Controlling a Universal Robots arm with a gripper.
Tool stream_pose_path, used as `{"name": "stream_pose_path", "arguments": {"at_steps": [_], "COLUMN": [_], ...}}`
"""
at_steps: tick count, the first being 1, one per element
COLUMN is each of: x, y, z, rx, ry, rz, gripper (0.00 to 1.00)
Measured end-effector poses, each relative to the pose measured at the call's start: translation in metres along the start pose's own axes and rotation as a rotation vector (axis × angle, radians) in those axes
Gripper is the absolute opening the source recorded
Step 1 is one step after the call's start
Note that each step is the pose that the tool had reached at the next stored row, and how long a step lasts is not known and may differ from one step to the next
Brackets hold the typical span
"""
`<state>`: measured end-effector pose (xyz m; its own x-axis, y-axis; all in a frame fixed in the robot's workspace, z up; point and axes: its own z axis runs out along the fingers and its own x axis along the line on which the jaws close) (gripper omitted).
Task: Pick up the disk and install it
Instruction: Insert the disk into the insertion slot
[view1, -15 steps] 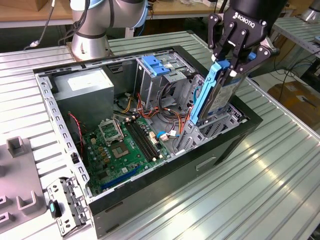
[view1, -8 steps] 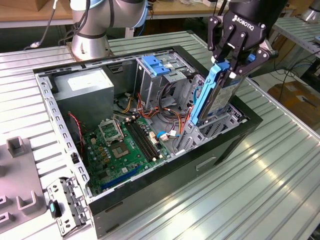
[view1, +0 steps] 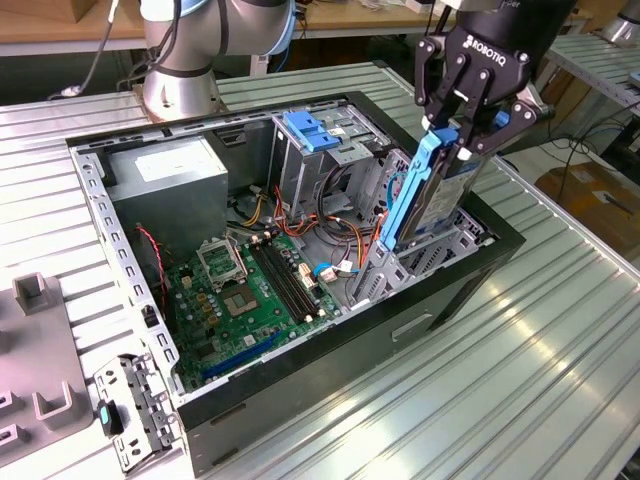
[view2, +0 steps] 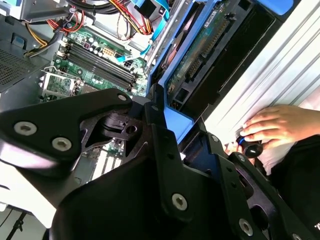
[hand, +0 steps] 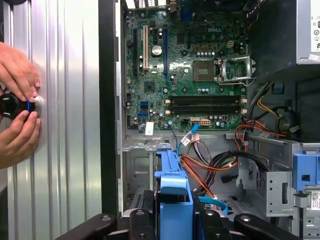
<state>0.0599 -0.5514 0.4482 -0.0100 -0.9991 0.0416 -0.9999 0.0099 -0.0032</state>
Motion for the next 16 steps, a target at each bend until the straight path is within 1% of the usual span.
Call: {"name": "stream_pose_path", "arguments": {"at_steps": [4, 7, 8, 15, 16], "x": [-0.0001, -0.0002, -0.0003, -0.0006, -0.0008], "y": [-0.0002, -0.0006, -0.0009, -0.0025, -0.0031], "z": [0.0028, 0.0052, 0.007, 0.0136, 0.0255], "rx": [-0.0054, -0.0074, -0.0082, -0.0092, -0.0091], "ry": [0.0002, 0.0, 0.0, 0.0001, 0.0001], "rz": [0.0, 0.0, 0.0, 0.0, 0.0], "gripper": [0.36, 0.36, 0.36, 0.36, 0.36]}}
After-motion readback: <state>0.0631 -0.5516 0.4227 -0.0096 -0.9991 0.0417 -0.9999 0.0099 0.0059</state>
